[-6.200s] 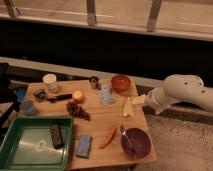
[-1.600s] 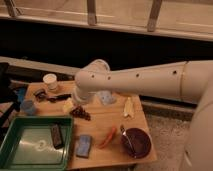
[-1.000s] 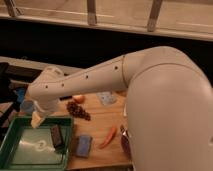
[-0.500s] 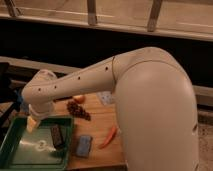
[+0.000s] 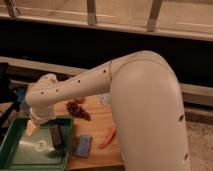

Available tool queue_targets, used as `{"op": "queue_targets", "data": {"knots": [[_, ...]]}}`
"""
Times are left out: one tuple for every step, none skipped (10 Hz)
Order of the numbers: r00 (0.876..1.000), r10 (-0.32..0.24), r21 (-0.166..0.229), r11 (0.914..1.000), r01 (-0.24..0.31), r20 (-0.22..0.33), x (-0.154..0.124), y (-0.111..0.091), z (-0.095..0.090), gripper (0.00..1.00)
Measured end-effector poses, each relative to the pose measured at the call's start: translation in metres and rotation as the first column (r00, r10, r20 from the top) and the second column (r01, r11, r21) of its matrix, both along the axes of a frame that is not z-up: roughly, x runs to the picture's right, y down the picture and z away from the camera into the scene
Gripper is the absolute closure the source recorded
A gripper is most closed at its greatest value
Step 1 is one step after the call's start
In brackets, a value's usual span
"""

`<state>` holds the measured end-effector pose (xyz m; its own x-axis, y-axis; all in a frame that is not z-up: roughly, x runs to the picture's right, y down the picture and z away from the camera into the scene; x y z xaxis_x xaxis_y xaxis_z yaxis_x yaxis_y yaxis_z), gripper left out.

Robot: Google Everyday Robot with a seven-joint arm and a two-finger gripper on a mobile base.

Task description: Wipe table surface with eraser

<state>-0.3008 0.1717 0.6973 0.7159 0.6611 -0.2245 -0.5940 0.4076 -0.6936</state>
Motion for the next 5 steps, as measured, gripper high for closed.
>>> {"op": "queue_targets", "data": {"knots": [[1.000, 0.018, -0.016, 0.9997, -0.018, 0.005, -0.002, 0.007, 0.002, 0.20], [0.999, 0.040, -0.033, 0.9987, -0.040, 0.002, -0.003, 0.014, 0.005, 0.20], [0.998, 0.055, -0.045, 0.9975, -0.055, -0.007, -0.002, 0.018, 0.007, 0.20], [0.998, 0.064, -0.060, 0.9961, -0.065, -0.018, -0.002, 0.025, 0.011, 0.20], [0.997, 0.070, -0.076, 0.9946, -0.072, -0.032, -0.001, 0.032, 0.016, 0.20]]}}
